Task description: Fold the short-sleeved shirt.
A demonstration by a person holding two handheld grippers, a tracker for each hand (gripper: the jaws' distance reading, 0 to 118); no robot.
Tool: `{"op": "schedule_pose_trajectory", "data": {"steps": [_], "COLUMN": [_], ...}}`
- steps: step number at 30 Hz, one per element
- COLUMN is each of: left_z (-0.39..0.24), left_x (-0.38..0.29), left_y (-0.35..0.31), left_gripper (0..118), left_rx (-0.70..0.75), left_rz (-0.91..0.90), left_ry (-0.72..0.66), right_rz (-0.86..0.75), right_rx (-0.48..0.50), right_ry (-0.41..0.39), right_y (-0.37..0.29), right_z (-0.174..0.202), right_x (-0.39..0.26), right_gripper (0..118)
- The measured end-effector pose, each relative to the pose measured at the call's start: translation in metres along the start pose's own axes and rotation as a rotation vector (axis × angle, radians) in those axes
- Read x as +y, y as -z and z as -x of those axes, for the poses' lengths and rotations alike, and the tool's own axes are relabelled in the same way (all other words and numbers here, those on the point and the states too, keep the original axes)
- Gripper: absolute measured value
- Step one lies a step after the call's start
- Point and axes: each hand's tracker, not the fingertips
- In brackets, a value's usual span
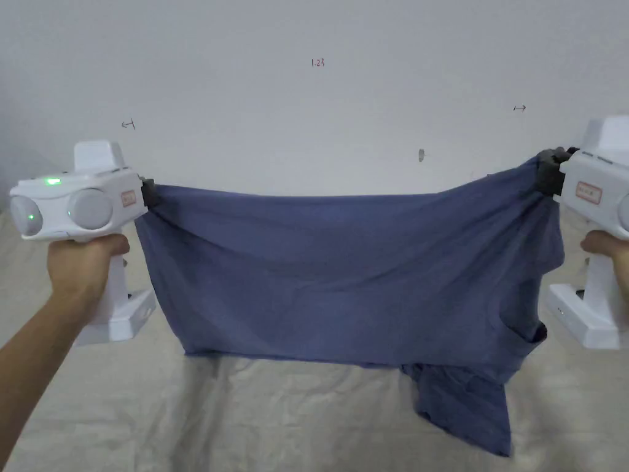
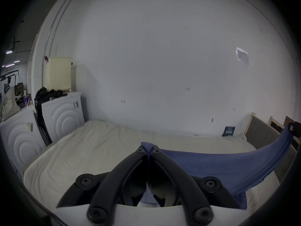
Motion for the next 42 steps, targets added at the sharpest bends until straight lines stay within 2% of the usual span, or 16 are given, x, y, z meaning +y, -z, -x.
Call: {"op": "schedule_pose_trajectory", "data": {"steps": [8, 20, 26, 27, 30, 36, 39, 40, 41, 42], "left_z": [0.008, 0.053, 0.061, 0.063, 0.065, 0.068, 0.062, 0.062, 0.062, 0.062], "left_x": [-0.119, -0.275, -0.329, -0.336, -0.357, -0.384, -0.383, -0.38, -0.377, -0.373], "left_y": [-0.013, -0.143, -0.201, -0.206, -0.217, -0.216, -0.214, -0.212, -0.214, -0.215], "left_gripper": [3, 3, 3, 3, 3, 3, 4, 7, 16, 45], "left_rx": [-0.03, 0.009, 0.032, 0.038, 0.067, 0.092, 0.105, 0.108, 0.108, 0.103], "left_rz": [0.174, 0.433, 0.508, 0.522, 0.571, 0.647, 0.645, 0.652, 0.656, 0.655], "left_ry": [0.03, -0.012, -0.006, -0.01, -0.003, -0.045, -0.017, -0.016, -0.021, -0.031], "right_rz": [0.197, 0.404, 0.515, 0.536, 0.615, 0.77, 0.789, 0.781, 0.787, 0.788], "right_rx": [0.03, 0.083, 0.081, 0.074, 0.035, -0.031, -0.043, -0.053, -0.057, -0.062], "right_ry": [0.051, 0.114, 0.122, 0.122, 0.127, 0.165, 0.164, 0.158, 0.149, 0.129], "right_y": [-0.009, -0.166, -0.228, -0.226, -0.239, -0.239, -0.235, -0.236, -0.236, -0.238], "right_z": [-0.001, -0.004, -0.007, -0.02, -0.025, -0.015, -0.006, -0.004, -0.002, 0.001], "right_x": [-0.113, -0.244, -0.305, -0.322, -0.35, -0.397, -0.406, -0.4, -0.393, -0.384], "right_gripper": [5, 5, 5, 5, 5, 6, 6, 8, 14, 31]}}
